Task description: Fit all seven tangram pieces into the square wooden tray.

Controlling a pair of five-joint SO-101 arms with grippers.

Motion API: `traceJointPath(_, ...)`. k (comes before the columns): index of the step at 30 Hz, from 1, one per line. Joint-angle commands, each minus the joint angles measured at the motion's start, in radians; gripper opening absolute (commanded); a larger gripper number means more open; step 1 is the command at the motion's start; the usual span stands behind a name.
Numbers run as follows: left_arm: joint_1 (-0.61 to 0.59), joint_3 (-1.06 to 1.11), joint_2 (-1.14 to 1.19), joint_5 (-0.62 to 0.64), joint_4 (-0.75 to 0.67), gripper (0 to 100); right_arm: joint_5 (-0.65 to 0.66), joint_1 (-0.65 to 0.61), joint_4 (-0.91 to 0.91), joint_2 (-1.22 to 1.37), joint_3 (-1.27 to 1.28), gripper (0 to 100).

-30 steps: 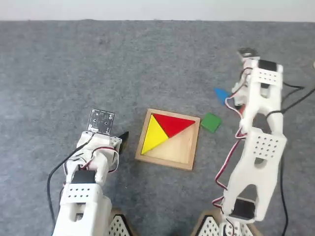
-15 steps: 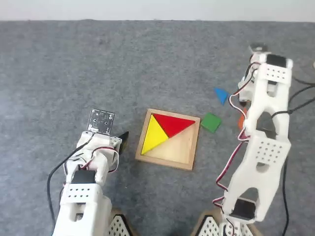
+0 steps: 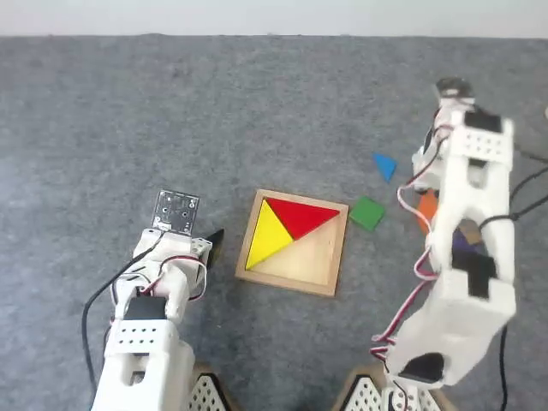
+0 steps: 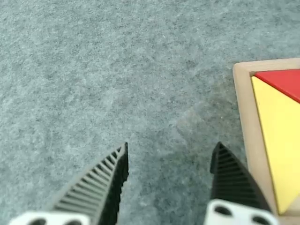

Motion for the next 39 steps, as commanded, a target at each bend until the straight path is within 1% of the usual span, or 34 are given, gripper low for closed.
traceJointPath(1, 0.003, -0.007, -0.018, -0.009, -0.023, 28, 0.009, -0.001, -0.18, -0.142, 0.213, 10.1)
traceJointPath(4, 0.003, -0.007, -0.018, -0.009, -0.023, 28, 0.011, 0.018, -0.186, -0.093, 0.21, 10.1)
traceJointPath(10, 0.003, -0.007, -0.018, -0.009, -0.023, 28, 0.038, -0.047, -0.177, 0.031, 0.158, 10.1)
traceJointPath(13, 0.002, -0.007, -0.018, -0.009, -0.023, 28, 0.043, -0.051, -0.176, 0.074, 0.143, 10.1)
traceJointPath(16, 0.002, -0.007, -0.018, -0.009, -0.023, 28, 0.078, -0.058, -0.174, 0.11, 0.14, 10.0)
traceJointPath(21, 0.002, -0.007, -0.018, -0.009, -0.023, 28, 0.135, -0.142, -0.125, 0.13, 0.141, 10.0)
traceJointPath(27, 0.002, -0.007, -0.018, -0.009, -0.023, 28, 0.137, -0.147, -0.128, 0.131, 0.137, 8.9)
traceJointPath(29, 0.002, -0.007, -0.018, -0.009, -0.023, 28, 0.137, -0.128, -0.128, 0.12, 0.137, 8.9)
traceJointPath(34, 0.002, -0.007, -0.018, -0.009, -0.023, 28, 0.112, -0.004, -0.137, -0.002, 0.137, 9.8)
traceJointPath(36, 0.002, -0.007, -0.018, -0.009, -0.023, 28, 0.104, 0.016, -0.156, -0.045, 0.137, 9.9)
traceJointPath(39, 0.0, -0.007, -0.018, -0.009, -0.023, 28, 0.106, 0.021, -0.179, -0.038, 0.137, 9.9)
